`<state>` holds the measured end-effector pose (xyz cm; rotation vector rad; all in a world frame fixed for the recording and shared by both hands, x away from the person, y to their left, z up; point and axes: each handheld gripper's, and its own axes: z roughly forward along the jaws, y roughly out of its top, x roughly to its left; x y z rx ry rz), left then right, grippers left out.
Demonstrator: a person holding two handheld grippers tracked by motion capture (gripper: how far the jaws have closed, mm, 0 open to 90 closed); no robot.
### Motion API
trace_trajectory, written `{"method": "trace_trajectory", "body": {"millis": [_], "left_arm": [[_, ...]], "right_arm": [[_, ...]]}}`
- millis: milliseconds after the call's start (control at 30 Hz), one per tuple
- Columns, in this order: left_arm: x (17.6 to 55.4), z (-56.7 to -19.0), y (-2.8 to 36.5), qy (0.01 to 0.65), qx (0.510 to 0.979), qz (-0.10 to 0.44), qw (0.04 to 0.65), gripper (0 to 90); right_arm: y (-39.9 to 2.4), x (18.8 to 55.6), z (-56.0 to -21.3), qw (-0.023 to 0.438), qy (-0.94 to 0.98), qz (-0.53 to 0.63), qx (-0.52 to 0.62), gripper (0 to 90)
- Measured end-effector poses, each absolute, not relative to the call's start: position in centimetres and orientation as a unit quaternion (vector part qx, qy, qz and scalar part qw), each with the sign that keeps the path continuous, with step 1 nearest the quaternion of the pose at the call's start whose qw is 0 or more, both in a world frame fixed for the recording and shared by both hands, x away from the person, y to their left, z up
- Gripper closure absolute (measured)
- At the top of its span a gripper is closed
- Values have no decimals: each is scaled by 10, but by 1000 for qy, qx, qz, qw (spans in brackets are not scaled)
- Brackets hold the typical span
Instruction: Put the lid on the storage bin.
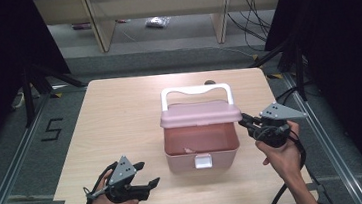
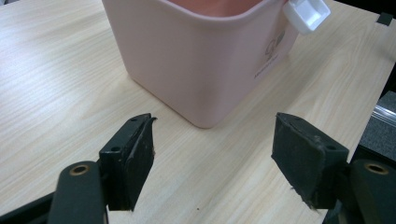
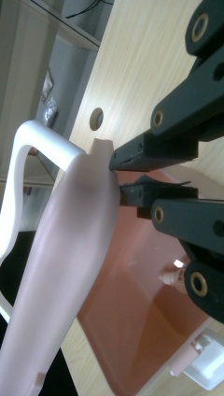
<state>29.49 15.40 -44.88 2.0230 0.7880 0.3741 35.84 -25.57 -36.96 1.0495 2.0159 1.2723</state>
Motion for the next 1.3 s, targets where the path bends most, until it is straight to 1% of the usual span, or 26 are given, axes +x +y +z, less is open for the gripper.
{"method": "trace_trajectory", "body": {"millis": [33, 100, 200, 267, 300, 333, 400, 433, 467, 500, 533, 633, 667, 700, 733, 800, 833, 933, 967, 1033, 1100, 1167, 1233, 1267, 1300], "left_arm": [[294, -450, 153, 323, 814, 152, 459, 290], [294, -450, 155, 323, 816, 151, 454, 290], [292, -452, 155, 325, 814, 150, 458, 290], [292, -454, 155, 323, 813, 151, 460, 290], [292, -453, 157, 316, 823, 153, 446, 289], [290, -454, 155, 322, 819, 152, 451, 289], [290, -455, 156, 316, 825, 153, 443, 285], [289, -457, 155, 319, 820, 151, 451, 284], [288, -457, 157, 314, 827, 149, 442, 283], [288, -458, 157, 317, 827, 153, 439, 282], [286, -459, 156, 317, 826, 150, 441, 280], [285, -462, 158, 311, 831, 148, 437, 277], [284, -463, 159, 311, 836, 153, 426, 277], [282, -465, 157, 317, 830, 150, 433, 276], [281, -467, 157, 317, 828, 151, 437, 276], [280, -468, 159, 311, 834, 157, 429, 276], [279, -469, 160, 306, 838, 156, 425, 276], [276, -473, 161, 306, 838, 161, 421, 276], [275, -475, 161, 308, 834, 159, 428, 276], [274, -476, 164, 306, 840, 157, 419, 276], [273, -479, 166, 303, 841, 165, 417, 276], [270, -482, 166, 312, 836, 161, 421, 276], [269, -485, 165, 311, 837, 156, 423, 276], [269, -485, 167, 304, 842, 163, 414, 276], [268, -486, 166, 310, 841, 159, 414, 276]], "right_arm": [[-255, 358, -370, 265, 745, 471, 391, 817], [-256, 357, -372, 253, 748, 471, 392, 815], [-257, 356, -374, 258, 749, 468, 393, 814], [-257, 354, -375, 248, 750, 467, 397, 813], [-258, 355, -376, 255, 751, 468, 389, 813], [-258, 354, -377, 251, 751, 467, 393, 813], [-259, 354, -378, 250, 754, 466, 389, 813], [-258, 352, -379, 248, 751, 466, 398, 813], [-260, 353, -380, 252, 753, 467, 390, 812], [-259, 352, -381, 244, 751, 467, 397, 810], [-260, 352, -382, 249, 754, 465, 390, 809], [-262, 351, -384, 240, 759, 462, 392, 808], [-261, 350, -385, 234, 757, 461, 400, 808], [-261, 351, -386, 241, 758, 461, 393, 808], [-262, 351, -387, 239, 761, 461, 389, 808], [-261, 349, -388, 236, 756, 462, 399, 807], [-263, 350, -389, 247, 759, 459, 389, 806], [-262, 350, -391, 245, 759, 461, 388, 805], [-262, 349, -392, 240, 758, 463, 392, 804], [-261, 346, -392, 228, 760, 456, 403, 803], [-263, 348, -393, 243, 760, 458, 392, 800], [-263, 346, -393, 226, 760, 460, 400, 799], [-264, 347, -395, 240, 761, 458, 393, 799], [-265, 347, -395, 241, 763, 454, 391, 799], [-263, 345, -396, 230, 760, 456, 403, 799]]}}
